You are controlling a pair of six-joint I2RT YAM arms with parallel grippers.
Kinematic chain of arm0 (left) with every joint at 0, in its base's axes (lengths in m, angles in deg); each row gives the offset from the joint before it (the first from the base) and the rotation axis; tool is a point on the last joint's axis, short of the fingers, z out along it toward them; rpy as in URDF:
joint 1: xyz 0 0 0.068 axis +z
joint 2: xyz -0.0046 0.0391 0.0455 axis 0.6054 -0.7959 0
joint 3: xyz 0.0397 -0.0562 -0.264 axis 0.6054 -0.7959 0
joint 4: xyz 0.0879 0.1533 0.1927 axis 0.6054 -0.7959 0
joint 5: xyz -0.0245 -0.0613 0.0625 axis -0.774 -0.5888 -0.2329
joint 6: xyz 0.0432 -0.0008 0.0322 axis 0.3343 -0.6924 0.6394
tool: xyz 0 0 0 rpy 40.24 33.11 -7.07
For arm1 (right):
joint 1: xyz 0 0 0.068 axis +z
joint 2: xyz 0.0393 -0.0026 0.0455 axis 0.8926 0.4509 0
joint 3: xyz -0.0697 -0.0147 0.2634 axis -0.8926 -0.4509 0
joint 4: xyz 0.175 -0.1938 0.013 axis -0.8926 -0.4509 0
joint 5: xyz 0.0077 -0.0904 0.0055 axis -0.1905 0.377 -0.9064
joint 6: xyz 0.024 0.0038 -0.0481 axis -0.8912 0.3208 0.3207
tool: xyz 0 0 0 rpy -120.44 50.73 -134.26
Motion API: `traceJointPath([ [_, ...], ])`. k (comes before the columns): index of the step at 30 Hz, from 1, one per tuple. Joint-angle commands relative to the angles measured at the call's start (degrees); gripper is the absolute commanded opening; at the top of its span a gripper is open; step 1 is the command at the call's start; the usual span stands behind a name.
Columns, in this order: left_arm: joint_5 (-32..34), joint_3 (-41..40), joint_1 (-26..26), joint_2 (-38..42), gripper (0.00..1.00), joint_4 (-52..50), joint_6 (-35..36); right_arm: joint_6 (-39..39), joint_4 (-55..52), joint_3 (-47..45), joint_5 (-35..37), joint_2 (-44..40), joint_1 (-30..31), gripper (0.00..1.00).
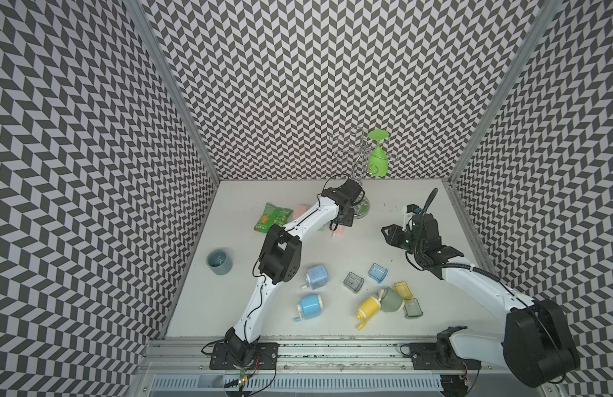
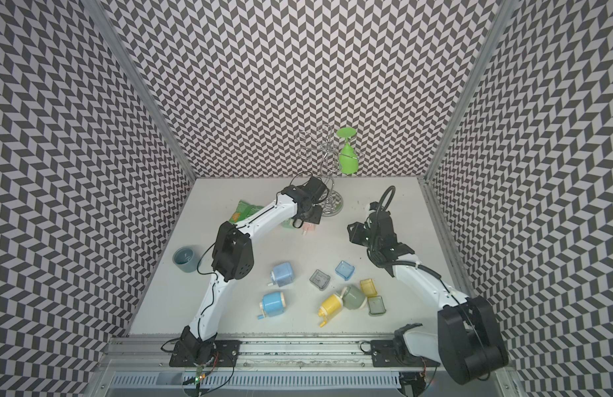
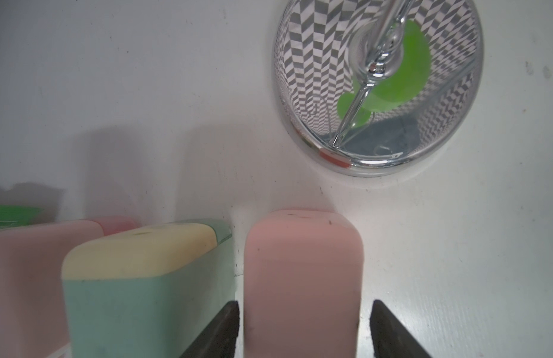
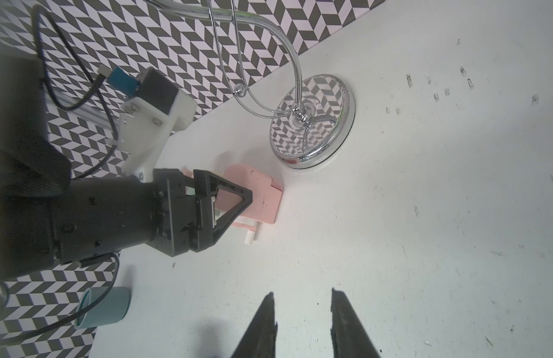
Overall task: Put the tray back into the pencil sharpener
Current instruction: Move the pencil sharpener to the center of the board, then move the container to the center of the board.
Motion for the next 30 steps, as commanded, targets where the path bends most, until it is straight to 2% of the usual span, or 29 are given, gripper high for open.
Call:
traceJointPath([
  [1, 0.8, 1.8, -0.6, 2.3, 0.69, 0.7, 0.4, 0.7, 1.2, 0.1, 0.4, -1.5, 0.0, 0.31],
  [12, 5.1, 1.5, -1.5, 8.3, 0.69, 0.8, 0.0, 1.0, 0.7, -0.1, 0.9, -2.6, -0.1, 0.31],
  [15, 7.6, -0.9, -2.5, 11.8, 0.68, 1.9, 0.0, 1.2, 0.5, -0.4, 1.1, -3.2, -0.1, 0.31],
  [18, 11.1, -8.1, -3.7, 18.6, 0.65, 6.1, 0.0, 1.7, 0.4, -1.0, 1.2, -4.0, -0.1, 0.32],
  [25, 16.9, -34.1, -4.9, 40.7, 0.60, 25.2, 4.0, 4.5, 0.9, -1.6, 1.6, -7.5, 0.2, 0.32],
  [28, 18.0, -44.1, -4.9, 49.2, 0.60, 33.3, 7.8, 5.7, -0.6, -0.4, 0.6, -6.6, 0.2, 0.32],
  [30, 18.2, -50.7, -4.9, 54.4, 0.65, 38.6, 10.3, 6.1, -2.1, 0.5, 0.3, -5.6, 0.9, 0.32],
])
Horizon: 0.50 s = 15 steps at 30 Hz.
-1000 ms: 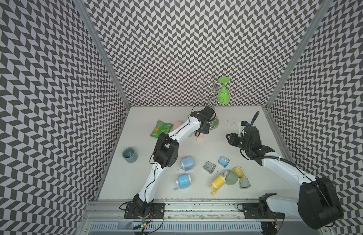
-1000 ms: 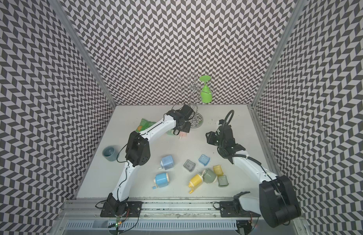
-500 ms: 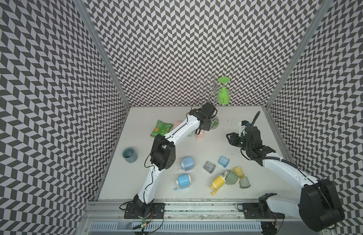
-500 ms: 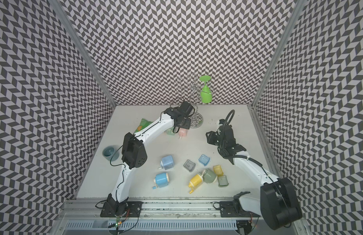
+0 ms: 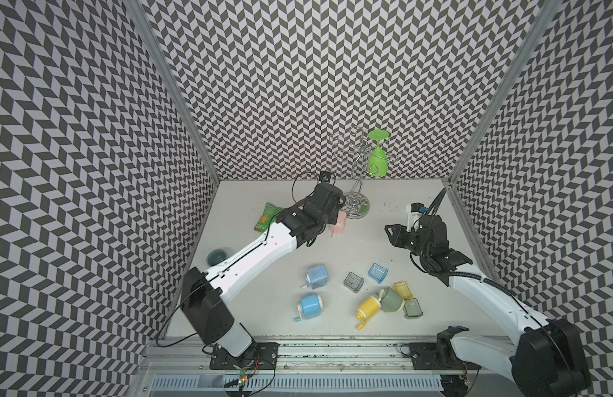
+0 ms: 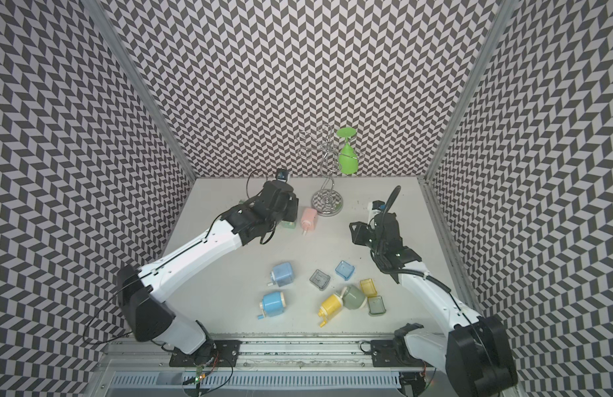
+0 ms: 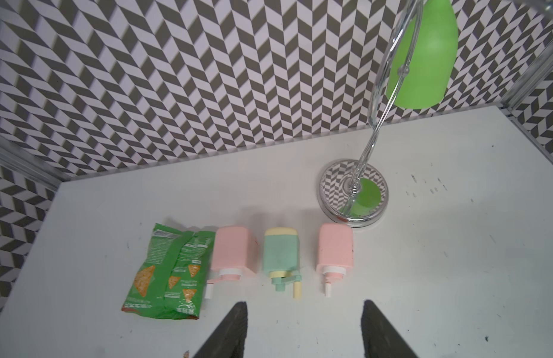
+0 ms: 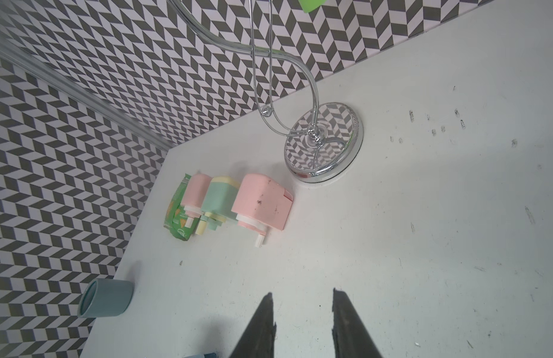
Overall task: Put the tray back into the pencil sharpener
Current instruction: Move the container to the center of the board.
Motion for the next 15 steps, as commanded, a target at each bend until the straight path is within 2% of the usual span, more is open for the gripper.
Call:
traceJointPath([
  [1, 1.6, -10.2, 0.2, 7.6, 0.68, 15.1, 7.0, 1.9, -1.5, 2.2, 0.1, 1.0, 1.6, 0.32],
  [3, -1.8, -16.7, 0.7, 12.9, 0.69, 21.2, 11.1, 2.0, -3.3, 3.1, 0.9, 2.0, 3.7, 0.32],
  [4, -3.2, -19.6, 1.5, 15.3, 0.73, 23.4, 11.9, 1.9, -4.4, 3.6, 1.5, 2.5, 5.0, 0.33],
  [7, -10.6, -24.7, 5.8, 20.0, 0.99, 25.7, 13.4, 1.2, -8.7, 4.7, 4.5, 3.7, 9.1, 0.32],
  [11, -20.9, -28.6, 11.1, 23.7, 1.00, 24.4, 17.7, -2.5, -14.6, 3.9, 9.1, 4.3, 12.5, 0.32],
  [15, -31.0, -32.3, 11.8, 27.4, 1.00, 23.8, 29.0, -8.3, -20.4, 1.9, 12.7, 4.2, 13.0, 0.35],
])
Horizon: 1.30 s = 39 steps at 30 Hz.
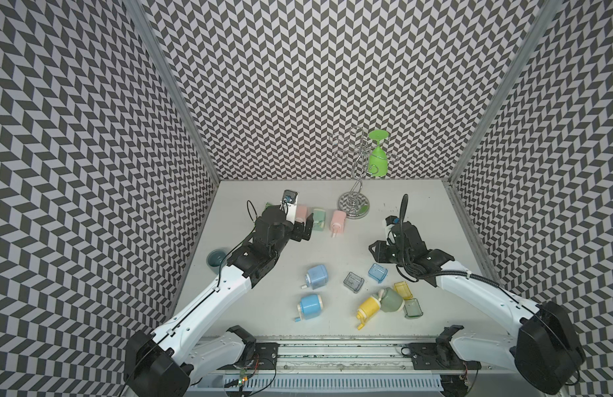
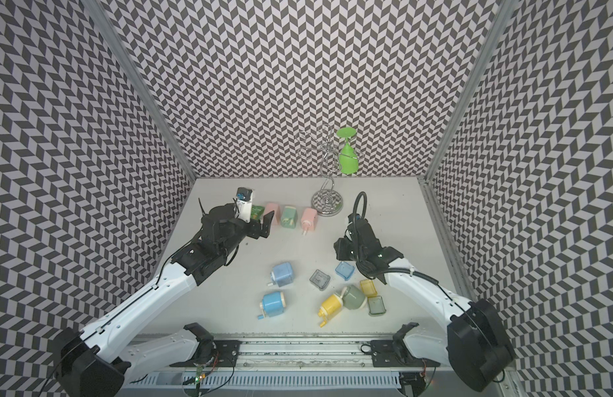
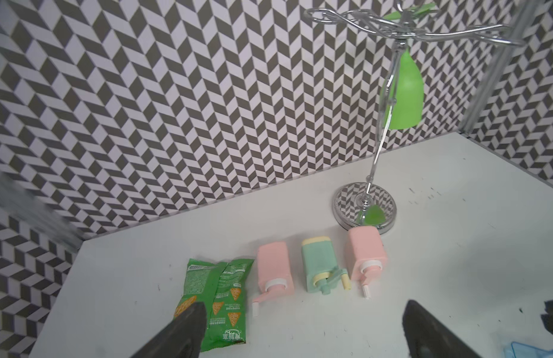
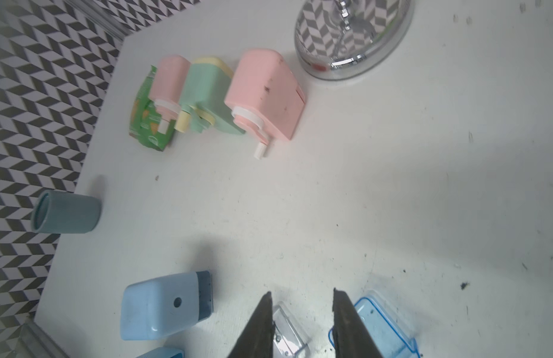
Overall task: Put the tray back into the pencil sharpener
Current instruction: Move the container to the center of the board.
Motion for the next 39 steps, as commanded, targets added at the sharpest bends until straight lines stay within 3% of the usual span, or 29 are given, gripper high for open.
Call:
traceJointPath([
  [1, -13.9, -2.9, -0.2, 3.5, 1.00, 1.3, 13.0, -6.1, -6.0, -1.9, 5.4, -0.2, 0.1, 0.35],
  [5, -23.6, -5.3, -0.2, 5.8, 1.00, -3.0, 26.0, -9.0, -6.6, -4.3, 5.9, -1.0, 0.1, 0.38],
  [10, -24.8, -5.3, -0.3, 5.4, 1.00, -7.2, 31.3, -11.9, -5.5, -6.2, 4.6, 1.5, 0.1, 0.40],
  [17, -24.2, -5.9, -0.2, 5.2, 1.00, -7.4, 31.9, -15.1, -2.9, -8.5, 4.1, 3.7, 0.1, 0.38],
  [25, -19.2, -8.4, -0.3, 5.9, 1.00, -3.4, 29.5, -14.9, 0.3, -7.3, 4.1, 8.2, 0.1, 0.25],
  [34, -18.7, -8.0, -0.2, 5.6, 1.00, -4.3, 28.5, -9.3, -0.1, 0.4, 6.6, 16.2, 0.3, 0.10],
  [39, -19.1, -7.6, -0.2, 5.5, 1.00, -5.3, 28.9, -5.8, -1.2, 6.2, 7.3, 21.5, 0.4, 0.07],
])
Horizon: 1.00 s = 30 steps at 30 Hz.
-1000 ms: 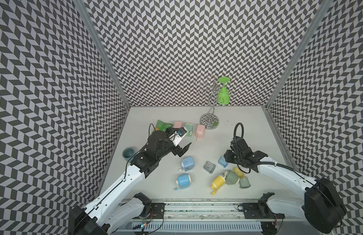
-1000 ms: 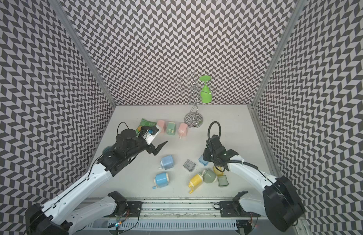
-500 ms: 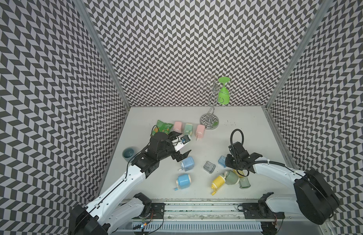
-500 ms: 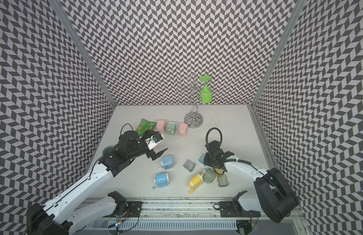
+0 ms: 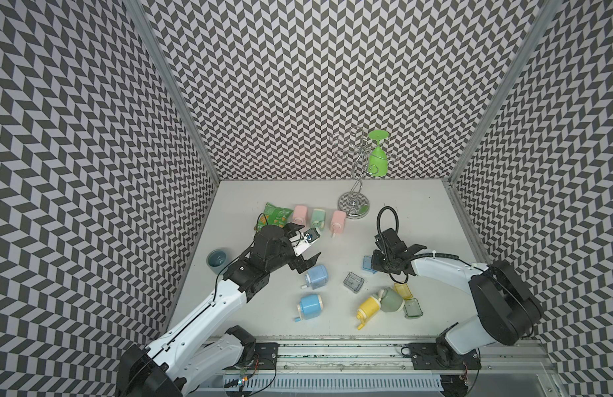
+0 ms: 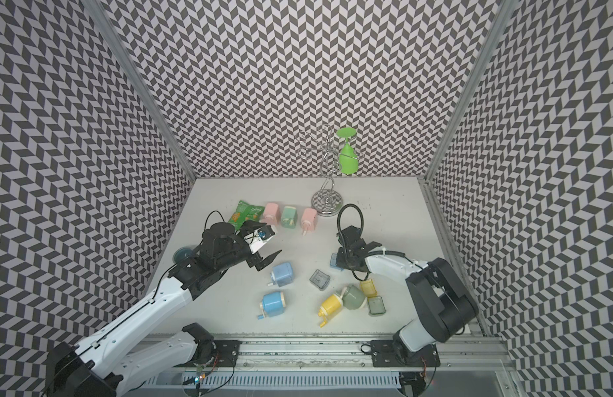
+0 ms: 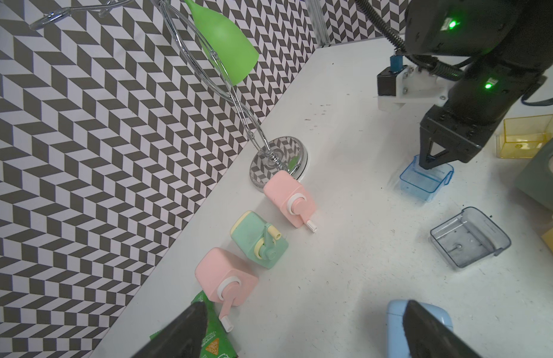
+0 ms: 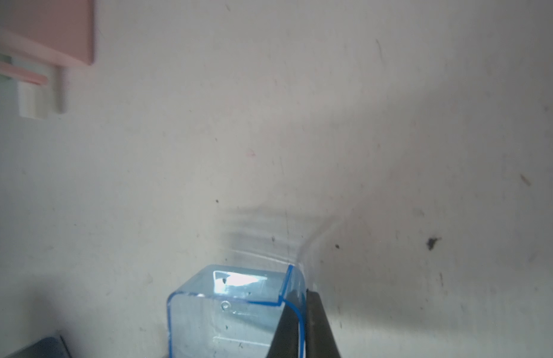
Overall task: Put the tray back into the pencil sharpener
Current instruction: Move the container to the center of the board.
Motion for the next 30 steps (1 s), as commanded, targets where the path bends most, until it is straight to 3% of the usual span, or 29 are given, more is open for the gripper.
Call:
traceJointPath([
  [1, 0.1, 0.5, -0.1, 0.5, 0.99, -0.2, -0.3, 3.0, 0.8, 3.9, 1.7, 3.0, 0.3, 0.07],
  [8, -0.2, 0.9, -0.1, -0.1, 0.99, -2.7, -0.2, 5.6, -0.9, 11.6, 2.6, 9.7, 2.5, 0.05],
  [16, -4.9, 6.1, -0.4, -5.1, 0.99, -14.7, 2.2, 7.9, -3.1, 16.2, 3.8, 13.3, 4.4, 0.18],
  [24, -3.1, 8.0, -5.5, -10.0, 1.00, -20.7, 4.1, 6.0, -0.5, 11.5, 5.3, 2.6, 4.3, 0.33],
  [30, -2.3, 8.5, -6.9, -14.5, 0.99, -21.3, 2.3, 4.1, 2.4, 4.7, 5.9, -5.1, 4.1, 0.35],
])
